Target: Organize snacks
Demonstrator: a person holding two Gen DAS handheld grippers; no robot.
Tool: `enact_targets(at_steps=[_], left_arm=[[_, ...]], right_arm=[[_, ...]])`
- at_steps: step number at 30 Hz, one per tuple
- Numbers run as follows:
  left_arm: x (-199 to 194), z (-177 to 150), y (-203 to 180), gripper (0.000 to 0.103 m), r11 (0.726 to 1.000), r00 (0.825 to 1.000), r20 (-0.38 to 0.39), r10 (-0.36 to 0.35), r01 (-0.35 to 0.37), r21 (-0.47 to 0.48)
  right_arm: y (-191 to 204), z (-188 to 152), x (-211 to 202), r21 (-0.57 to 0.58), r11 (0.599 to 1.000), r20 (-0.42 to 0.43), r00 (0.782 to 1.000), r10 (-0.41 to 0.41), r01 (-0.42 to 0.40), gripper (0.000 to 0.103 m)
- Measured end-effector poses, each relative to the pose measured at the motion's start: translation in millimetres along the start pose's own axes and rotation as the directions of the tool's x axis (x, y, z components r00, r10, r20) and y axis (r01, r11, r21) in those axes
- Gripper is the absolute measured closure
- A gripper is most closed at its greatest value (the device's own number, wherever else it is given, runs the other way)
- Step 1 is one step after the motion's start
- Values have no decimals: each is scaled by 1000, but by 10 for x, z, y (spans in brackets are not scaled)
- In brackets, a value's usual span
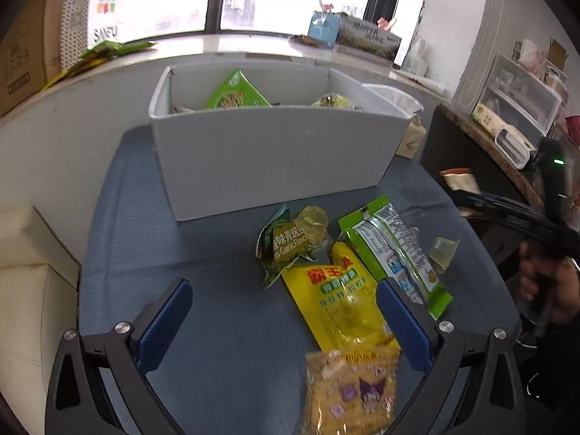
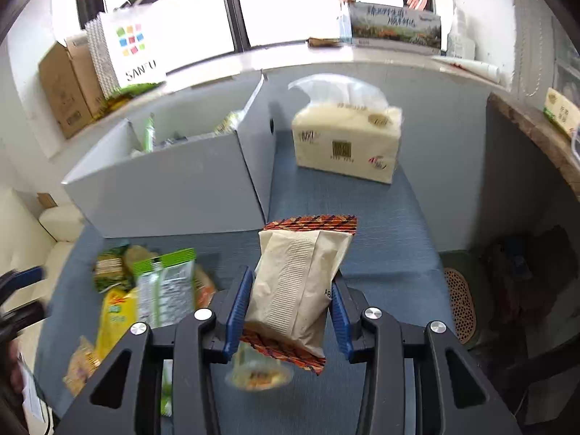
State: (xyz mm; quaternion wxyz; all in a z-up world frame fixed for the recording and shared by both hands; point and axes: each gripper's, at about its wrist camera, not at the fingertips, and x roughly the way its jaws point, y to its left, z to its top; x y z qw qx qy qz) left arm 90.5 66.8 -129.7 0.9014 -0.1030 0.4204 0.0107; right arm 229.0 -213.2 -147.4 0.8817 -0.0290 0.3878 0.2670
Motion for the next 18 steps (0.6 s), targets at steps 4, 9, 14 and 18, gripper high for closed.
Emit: enact_targets(at_steps=[4,9,14,18], left_arm=[[352,151,-1,0,999,998,-58,-2,4,33],[728,255,46,1,998,992,-124,23,-16,56],[844,214,40,46,993,989,-142,39,-23,118],[638,191,72,47,993,996,-78,32,-23,114]], right_arm=[[-8,-58,-380,5,1000,34,999,29,-30,58],[-1,-170,-496,11,999,41,998,50,-50,58],[36,-242,-543,6,998,35,997,68,-69,58],[91,-271,-514,0,997,28,996,82,-82,58]])
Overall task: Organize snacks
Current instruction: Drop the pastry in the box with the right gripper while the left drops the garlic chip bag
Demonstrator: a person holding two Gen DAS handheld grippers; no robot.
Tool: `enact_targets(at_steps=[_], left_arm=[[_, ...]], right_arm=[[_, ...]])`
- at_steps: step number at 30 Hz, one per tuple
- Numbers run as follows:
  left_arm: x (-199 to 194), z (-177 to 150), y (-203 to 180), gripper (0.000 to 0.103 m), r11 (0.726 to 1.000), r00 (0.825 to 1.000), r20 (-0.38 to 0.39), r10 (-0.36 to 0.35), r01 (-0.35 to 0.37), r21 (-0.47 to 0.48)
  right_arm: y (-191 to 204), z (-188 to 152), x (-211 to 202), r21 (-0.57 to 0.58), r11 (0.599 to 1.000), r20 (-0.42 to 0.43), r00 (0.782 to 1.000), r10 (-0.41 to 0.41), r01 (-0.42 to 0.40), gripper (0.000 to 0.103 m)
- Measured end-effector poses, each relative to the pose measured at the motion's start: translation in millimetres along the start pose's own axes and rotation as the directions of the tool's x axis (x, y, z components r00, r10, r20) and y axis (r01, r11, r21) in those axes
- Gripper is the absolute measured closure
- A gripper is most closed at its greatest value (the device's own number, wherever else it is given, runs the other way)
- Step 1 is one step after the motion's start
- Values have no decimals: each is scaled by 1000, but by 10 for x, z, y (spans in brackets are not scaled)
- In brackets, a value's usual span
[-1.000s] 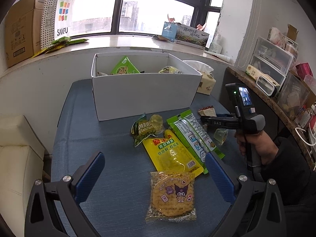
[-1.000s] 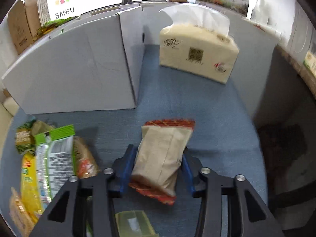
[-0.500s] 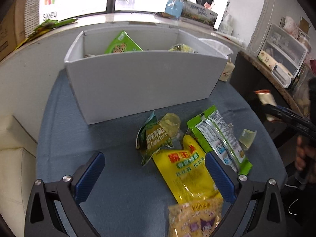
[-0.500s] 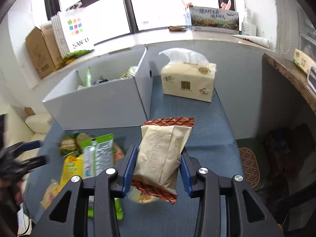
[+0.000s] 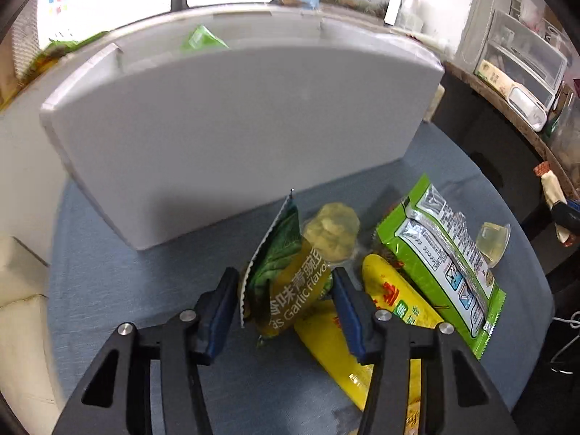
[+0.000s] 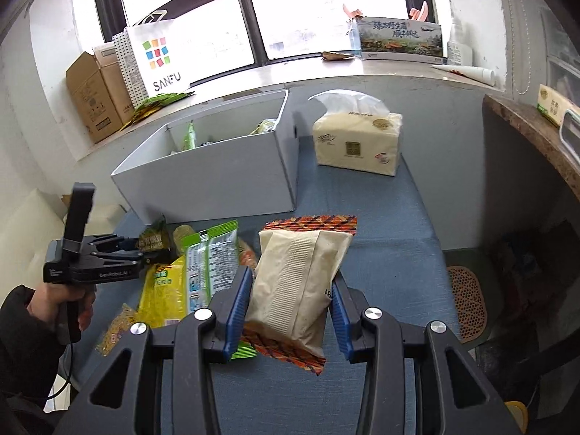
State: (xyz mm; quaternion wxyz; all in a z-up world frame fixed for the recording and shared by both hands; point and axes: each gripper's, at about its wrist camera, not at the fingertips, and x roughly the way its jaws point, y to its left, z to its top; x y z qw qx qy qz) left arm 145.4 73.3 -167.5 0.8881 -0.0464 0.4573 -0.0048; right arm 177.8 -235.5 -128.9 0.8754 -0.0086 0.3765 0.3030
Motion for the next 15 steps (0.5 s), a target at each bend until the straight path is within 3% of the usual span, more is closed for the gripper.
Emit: enact_targets(at_steps=[4,8,11,15], left_arm=[[-399,-30,80,48,999,994,108,-10,15,-45],[-901,84,179,48,993,972,231,-47,69,-91],[-1140,288,242,48,989,952,295,-85,117,-92],[-1313,704,330,48,991,932,357,-65,103,-89]], right_arm=[[110,11,47,-12,999,-3,1000,31,-31,58],[310,175,109,-54,996,9,997,71,-70,58],[523,446,101,-107,989,55,992,112,-106,58],[776,932,128,-174,977,121,982,148,-126,58]])
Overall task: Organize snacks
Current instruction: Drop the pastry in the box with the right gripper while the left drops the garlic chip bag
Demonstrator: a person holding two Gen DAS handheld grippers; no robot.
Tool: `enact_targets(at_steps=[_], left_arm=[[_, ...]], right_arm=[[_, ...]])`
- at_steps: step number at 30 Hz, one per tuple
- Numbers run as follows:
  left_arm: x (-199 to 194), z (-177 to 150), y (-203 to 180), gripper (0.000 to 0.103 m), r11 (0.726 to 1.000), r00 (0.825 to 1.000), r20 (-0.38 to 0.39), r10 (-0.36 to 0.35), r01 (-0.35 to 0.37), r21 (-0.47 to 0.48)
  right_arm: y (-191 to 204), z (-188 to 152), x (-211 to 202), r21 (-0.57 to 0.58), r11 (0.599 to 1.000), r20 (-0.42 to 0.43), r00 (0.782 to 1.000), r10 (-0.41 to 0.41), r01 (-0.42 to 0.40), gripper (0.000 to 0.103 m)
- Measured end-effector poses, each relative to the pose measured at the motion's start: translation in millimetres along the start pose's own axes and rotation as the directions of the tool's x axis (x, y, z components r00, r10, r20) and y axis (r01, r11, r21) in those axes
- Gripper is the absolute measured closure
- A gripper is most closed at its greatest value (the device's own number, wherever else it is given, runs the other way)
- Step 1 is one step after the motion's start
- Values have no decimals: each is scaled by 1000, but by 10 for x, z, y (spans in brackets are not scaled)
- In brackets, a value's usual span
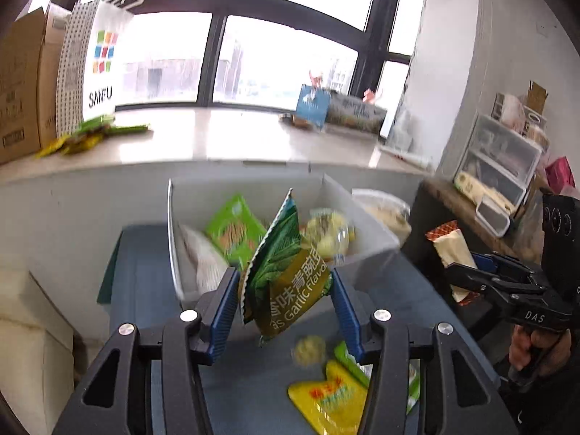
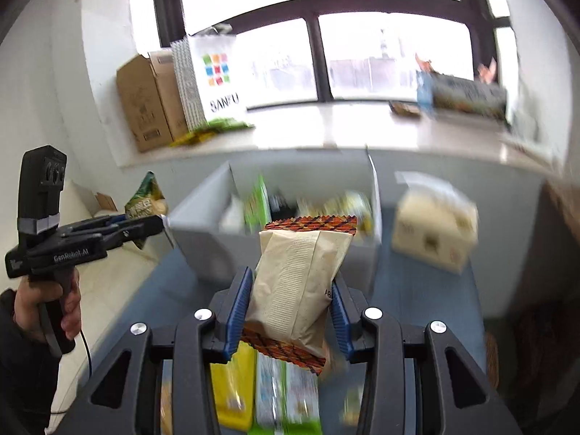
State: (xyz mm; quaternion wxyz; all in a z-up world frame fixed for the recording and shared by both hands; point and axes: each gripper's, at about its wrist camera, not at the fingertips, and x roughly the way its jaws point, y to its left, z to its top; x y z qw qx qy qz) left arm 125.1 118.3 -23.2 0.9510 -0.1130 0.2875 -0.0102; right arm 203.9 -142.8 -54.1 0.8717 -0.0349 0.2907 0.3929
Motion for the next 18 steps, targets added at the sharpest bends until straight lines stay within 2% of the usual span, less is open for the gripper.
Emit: enact_targets(at_steps=[3,8,11,16,17,18], left_arm=[[111,361,46,48,1000,1000,27,-7,8,-22],[554,802,242,48,999,1000,-19,18,-19,-40],[856,895,341,48,998,996,-64,56,-59,-39],[1231,841,451,47,992,986,-111,121,-125,-23],[1297,830,468,45,991,983,-127,130,-133,-17],[1329,802,471,36,988,979,-140,147,-151,-18]], right_arm=[[37,374,177,-8,999,24,999,36,-36,58],[7,830,649,1,1000,5,1000,23,-23,58],[-79,980,981,18,1000,-33,999,-7,8,58],[-216,1112,1443,-10,996,-94,992,-85,85,58],[-252,1120,1509,-9,996,-102,991,-87,87,57],[-295,1134,1550,-4,996,-107,990,-90,90,57]])
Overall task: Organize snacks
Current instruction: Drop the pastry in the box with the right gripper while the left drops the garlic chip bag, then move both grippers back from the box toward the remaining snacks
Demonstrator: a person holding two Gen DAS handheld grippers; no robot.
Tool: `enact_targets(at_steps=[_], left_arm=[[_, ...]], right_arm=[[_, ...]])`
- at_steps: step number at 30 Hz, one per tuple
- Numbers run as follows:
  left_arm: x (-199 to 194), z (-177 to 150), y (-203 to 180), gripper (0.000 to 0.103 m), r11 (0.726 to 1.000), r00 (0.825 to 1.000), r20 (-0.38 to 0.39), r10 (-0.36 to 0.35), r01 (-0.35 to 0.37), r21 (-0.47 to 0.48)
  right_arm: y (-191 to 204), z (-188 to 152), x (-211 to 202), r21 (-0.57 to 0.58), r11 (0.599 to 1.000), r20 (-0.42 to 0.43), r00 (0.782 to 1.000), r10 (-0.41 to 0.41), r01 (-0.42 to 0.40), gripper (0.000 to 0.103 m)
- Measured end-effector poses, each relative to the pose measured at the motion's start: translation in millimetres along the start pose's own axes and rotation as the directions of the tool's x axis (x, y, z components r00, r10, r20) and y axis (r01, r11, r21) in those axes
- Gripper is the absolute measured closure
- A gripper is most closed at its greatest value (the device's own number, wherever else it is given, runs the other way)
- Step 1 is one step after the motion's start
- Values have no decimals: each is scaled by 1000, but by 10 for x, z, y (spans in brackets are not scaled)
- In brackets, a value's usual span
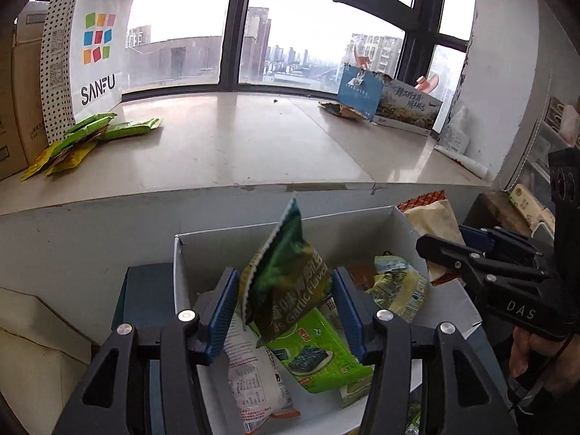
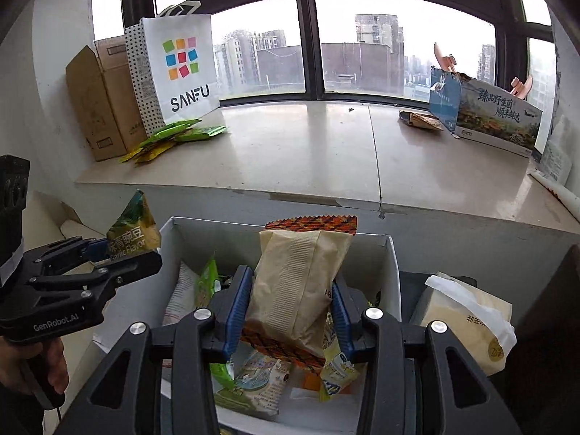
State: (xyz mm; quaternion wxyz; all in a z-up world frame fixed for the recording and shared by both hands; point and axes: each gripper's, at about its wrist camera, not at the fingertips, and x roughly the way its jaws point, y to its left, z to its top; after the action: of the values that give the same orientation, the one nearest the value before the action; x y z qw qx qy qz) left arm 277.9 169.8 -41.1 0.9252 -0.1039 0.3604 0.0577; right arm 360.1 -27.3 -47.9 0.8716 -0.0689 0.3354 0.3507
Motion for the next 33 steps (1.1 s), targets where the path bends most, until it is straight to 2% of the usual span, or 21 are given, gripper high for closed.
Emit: enact_targets(at_steps=[1,2,3,6,12,14,20,23,25,28,33], left_arm=[[64,-4,19,23,1000,999,-26,18,-19,-9],[115,-13,40,0,999,999,-48,24,-25,-21],[118,-39,55,0,999,998,-47,31,-32,-28],[66,-68,81,0,998,997,-44,56,-58,-40],[-198,-127,-37,0,998,998,-8,56,-56,16],[-380,-162,-119,0,996,997,32,75,-77,53],[-1049,-385,-274,0,996,993,118,-9,-2,94],[-1339,-590,-347,0,993,988,145,-47,31,112],[-1506,-746,-388,0,994,986,162,-38,21,104],[-1724,-1043,-441,0,993,982,168,-86,71,95],[-1973,-1600,-546,0,990,982,148,-119,106,92]], right_arm=[[-37,4,42,7,1000,-7,1000,-8,8,54],[-70,11,82,11,1000,-17,1000,-11,11,28],[-95,6,128,14,1000,-32,999,-15,15,0],[-96,-51,138,-10,998,-42,997,-63,63,0],[-54,-127,-46,-23,999,-7,1000,-31,31,0],[-32,-131,-171,-18,1000,22,1000,-15,16,0],[-12,-355,-838,2,998,127,990,59,-60,0],[-19,-574,-1202,-5,995,177,979,100,-100,0],[-27,-737,-1403,-15,995,192,976,101,-100,0],[-55,-1009,-1639,-37,992,170,977,127,-123,0],[-104,-1519,-1969,-81,992,144,984,105,-94,0]])
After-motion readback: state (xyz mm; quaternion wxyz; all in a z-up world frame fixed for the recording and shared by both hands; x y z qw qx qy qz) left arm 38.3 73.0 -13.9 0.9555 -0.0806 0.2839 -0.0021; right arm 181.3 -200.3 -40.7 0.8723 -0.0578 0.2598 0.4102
